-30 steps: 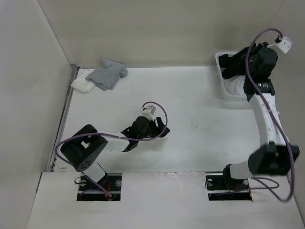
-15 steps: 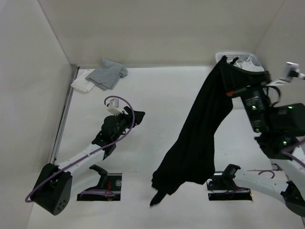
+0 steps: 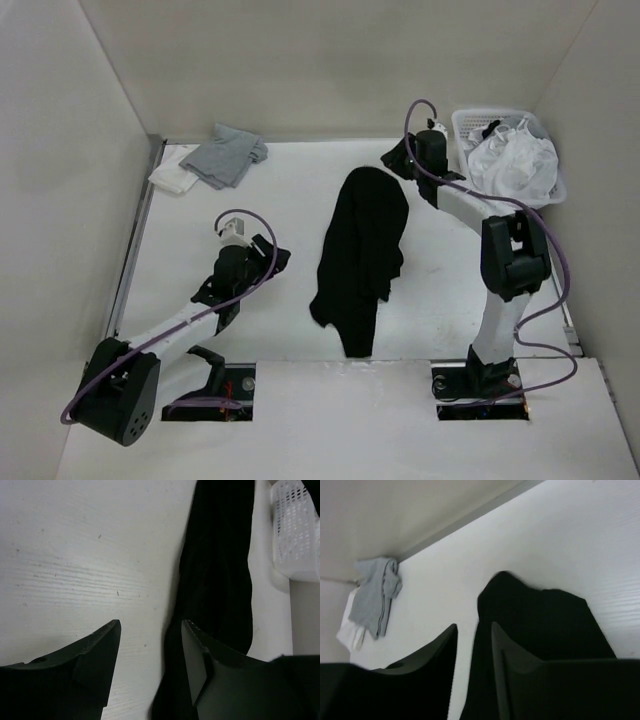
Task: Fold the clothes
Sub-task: Move the tank top to the center of the board, then flatten the tank top out
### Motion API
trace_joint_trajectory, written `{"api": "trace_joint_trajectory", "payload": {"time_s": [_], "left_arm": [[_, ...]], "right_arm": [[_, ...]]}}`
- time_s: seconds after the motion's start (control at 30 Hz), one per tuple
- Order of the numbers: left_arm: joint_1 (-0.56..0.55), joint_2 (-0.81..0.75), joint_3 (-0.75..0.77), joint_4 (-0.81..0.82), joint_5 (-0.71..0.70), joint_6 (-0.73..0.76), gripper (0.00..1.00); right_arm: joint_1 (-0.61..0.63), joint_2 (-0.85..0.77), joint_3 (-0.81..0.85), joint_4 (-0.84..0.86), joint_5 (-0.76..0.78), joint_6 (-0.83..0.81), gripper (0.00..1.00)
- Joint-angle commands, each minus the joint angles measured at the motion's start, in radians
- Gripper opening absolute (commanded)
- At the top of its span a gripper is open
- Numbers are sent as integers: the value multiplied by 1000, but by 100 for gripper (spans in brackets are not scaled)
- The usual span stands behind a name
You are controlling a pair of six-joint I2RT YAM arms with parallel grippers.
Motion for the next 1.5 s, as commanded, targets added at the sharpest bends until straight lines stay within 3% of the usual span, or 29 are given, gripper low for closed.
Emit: {"api": "trace_joint_trajectory", "payload": {"time_s": [0.0,0.07,0.1,0.2,0.23,0.33,0.4,0.5,0.63,1.0,1.2,1.4,1.47], "left_arm": [[-36,7,17,-3,-27,41,49],[-68,18,17,-22,-50,63,45],[-91,25,20,-35,-59,73,43],[-160,54,28,-57,-78,89,39],[-191,68,31,-60,-76,90,38],[-290,123,43,-90,-88,86,38],[-340,140,45,-129,-98,75,38],[-412,125,34,-190,-128,51,38],[-487,102,25,-232,-193,11,42],[-516,131,28,-229,-167,-31,39],[-530,205,45,-198,-144,-38,31],[-521,237,57,-189,-148,-52,10],[-516,208,57,-196,-159,-69,8]], "right_arm": [[-26,-117,104,41,-43,-12,42],[26,-212,-39,23,-37,-64,44],[52,-258,-120,23,-37,-82,40],[192,-439,-450,24,-12,-99,6],[253,-509,-563,18,21,-79,1],[411,-692,-765,-72,109,2,3],[528,-822,-847,-194,191,68,15],[681,-963,-902,-407,273,209,36],[809,-995,-933,-529,276,344,48],[856,-837,-999,-396,161,439,52],[863,-803,-1023,-310,123,456,35],[844,-826,-1039,-253,135,448,12],[826,-876,-1039,-250,169,442,6]]}}
